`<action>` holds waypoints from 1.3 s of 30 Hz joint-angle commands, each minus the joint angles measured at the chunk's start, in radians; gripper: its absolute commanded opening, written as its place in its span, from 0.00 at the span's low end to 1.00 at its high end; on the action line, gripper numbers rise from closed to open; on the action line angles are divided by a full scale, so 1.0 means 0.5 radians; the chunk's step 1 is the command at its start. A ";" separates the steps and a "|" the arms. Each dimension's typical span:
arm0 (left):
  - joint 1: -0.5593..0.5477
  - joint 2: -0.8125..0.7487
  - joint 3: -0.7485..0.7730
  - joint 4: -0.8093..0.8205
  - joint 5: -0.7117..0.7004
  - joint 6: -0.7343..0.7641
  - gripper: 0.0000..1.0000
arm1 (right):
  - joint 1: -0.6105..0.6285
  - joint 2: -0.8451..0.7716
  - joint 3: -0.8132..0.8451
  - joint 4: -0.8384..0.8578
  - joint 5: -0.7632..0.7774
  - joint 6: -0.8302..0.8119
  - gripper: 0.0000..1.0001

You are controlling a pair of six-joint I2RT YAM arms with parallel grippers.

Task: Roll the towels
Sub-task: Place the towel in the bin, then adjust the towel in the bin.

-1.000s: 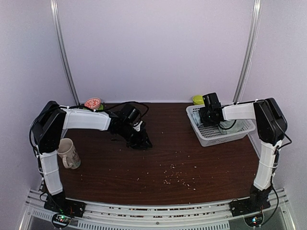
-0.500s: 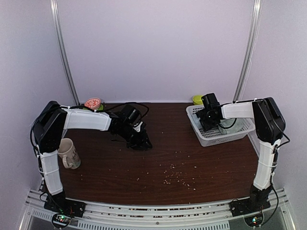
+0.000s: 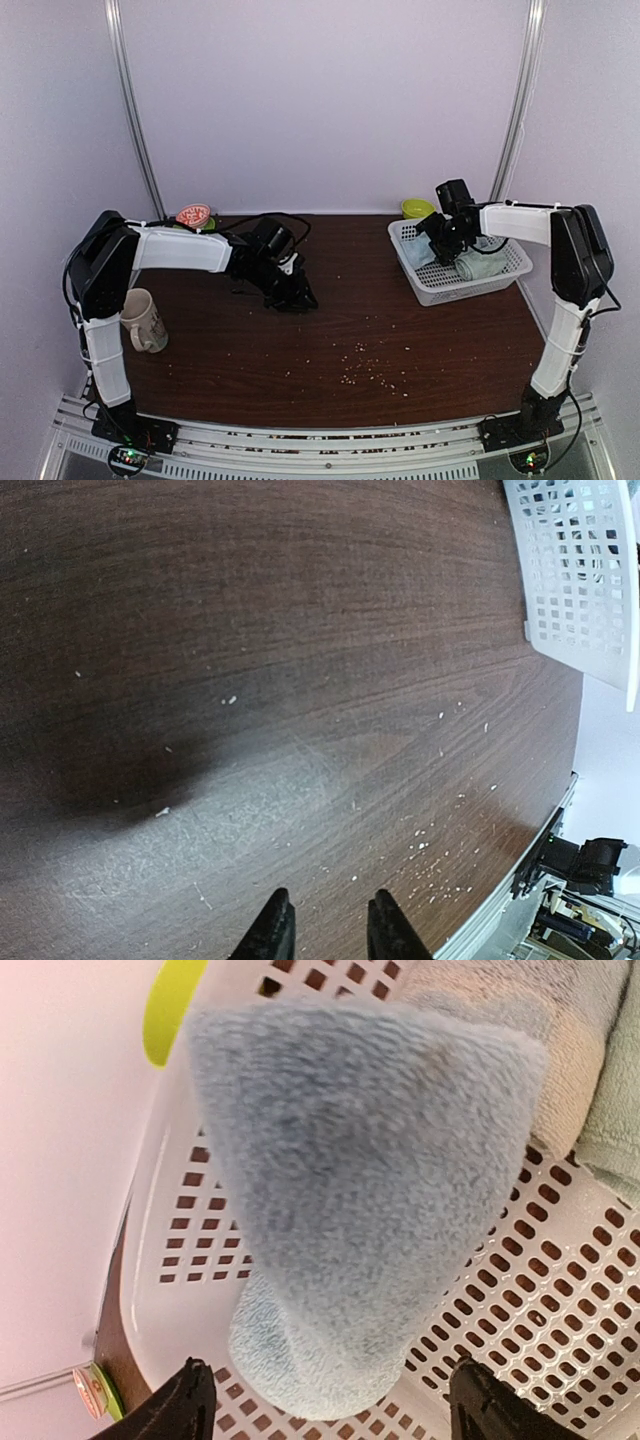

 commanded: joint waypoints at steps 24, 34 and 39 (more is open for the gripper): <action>-0.012 0.077 0.128 -0.027 0.012 0.041 0.25 | -0.232 0.206 0.362 -0.037 -0.172 -0.598 0.20; -0.012 0.129 0.164 -0.038 0.031 0.052 0.25 | -0.320 0.288 0.138 0.036 -0.211 -0.484 0.16; -0.013 0.142 0.169 -0.039 0.035 0.049 0.25 | -0.326 0.338 0.189 -0.003 -0.276 -0.475 0.16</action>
